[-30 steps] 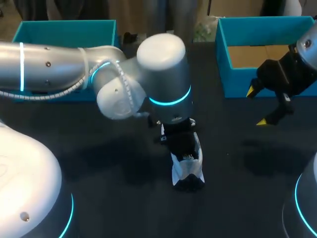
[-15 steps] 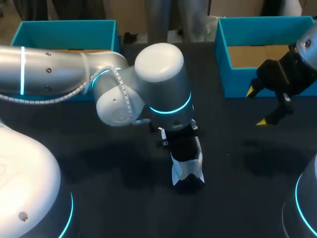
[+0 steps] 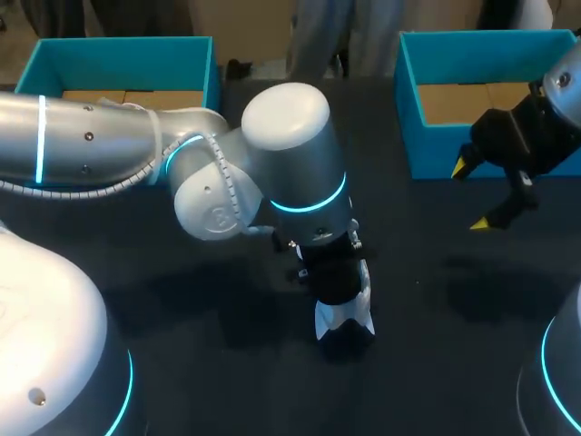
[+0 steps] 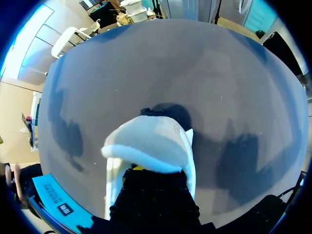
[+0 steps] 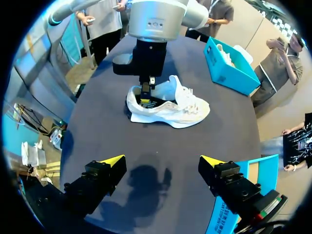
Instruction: Take the shoe out of the shoebox, open the shoe tongue, remove and reinsert the insole, then place the shoe into the shoebox
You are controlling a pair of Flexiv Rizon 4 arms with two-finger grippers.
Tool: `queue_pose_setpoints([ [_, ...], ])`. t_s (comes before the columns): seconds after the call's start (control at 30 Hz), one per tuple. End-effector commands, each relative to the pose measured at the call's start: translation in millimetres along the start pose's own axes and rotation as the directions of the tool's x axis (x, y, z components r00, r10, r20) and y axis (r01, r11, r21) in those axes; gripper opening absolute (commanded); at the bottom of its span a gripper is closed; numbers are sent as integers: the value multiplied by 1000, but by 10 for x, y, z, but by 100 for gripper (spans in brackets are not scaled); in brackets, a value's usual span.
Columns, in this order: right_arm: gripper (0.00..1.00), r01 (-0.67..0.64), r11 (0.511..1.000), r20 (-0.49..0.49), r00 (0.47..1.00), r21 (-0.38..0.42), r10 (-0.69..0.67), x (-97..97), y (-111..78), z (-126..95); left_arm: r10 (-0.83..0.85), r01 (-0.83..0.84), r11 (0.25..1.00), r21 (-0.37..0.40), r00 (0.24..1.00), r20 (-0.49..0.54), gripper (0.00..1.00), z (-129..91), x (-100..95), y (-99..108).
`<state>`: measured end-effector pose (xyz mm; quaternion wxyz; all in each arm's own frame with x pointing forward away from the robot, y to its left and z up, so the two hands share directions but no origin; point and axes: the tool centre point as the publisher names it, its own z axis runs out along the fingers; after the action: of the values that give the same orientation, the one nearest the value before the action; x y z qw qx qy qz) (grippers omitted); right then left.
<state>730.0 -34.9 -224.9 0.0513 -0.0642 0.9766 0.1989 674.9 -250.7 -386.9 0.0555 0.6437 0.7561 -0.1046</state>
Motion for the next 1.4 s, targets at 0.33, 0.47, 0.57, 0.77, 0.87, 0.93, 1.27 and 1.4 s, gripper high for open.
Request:
queue_pose_setpoints([
  [0.33, 100, 0, 1000, 0, 1000, 3, 0, 1, 2, 7, -19, 18, 997, -68, 1000, -8, 0, -112, -33, 96],
  [0.47, 100, 0, 1000, 0, 1000, 3, 0, 1, 2, 7, -21, 24, 995, -100, 999, 27, 0, -131, -109, 155],
  [0.57, 100, 0, 1000, 0, 1000, 3, 0, 1, 2, 7, -19, 23, 993, -117, 999, 37, 0, -70, -171, 176],
  [0.77, 100, 0, 1000, 0, 1000, 3, 0, 1, 2, 7, -36, 42, 990, -135, 998, 45, 0, 73, -186, 137],
  [0.87, 100, 0, 1000, 0, 1000, 3, 0, 1, 2, 7, -35, 38, 991, -128, 999, 25, 0, 142, -150, 111],
  [0.93, 100, 0, 1000, 0, 1000, 3, 0, 1, 2, 7, -29, 30, 991, -134, 1000, 7, 0, 168, -116, 99],
  [1.27, 100, 0, 1000, 0, 1000, 3, 0, 1, 2, 7, -34, 30, 958, -285, 999, -9, 0, -99, -70, 281],
  [1.4, 100, 0, 1000, 0, 1000, 3, 0, 1, 2, 7, -37, 32, 945, -324, 999, -10, 0, -244, -64, 383],
])
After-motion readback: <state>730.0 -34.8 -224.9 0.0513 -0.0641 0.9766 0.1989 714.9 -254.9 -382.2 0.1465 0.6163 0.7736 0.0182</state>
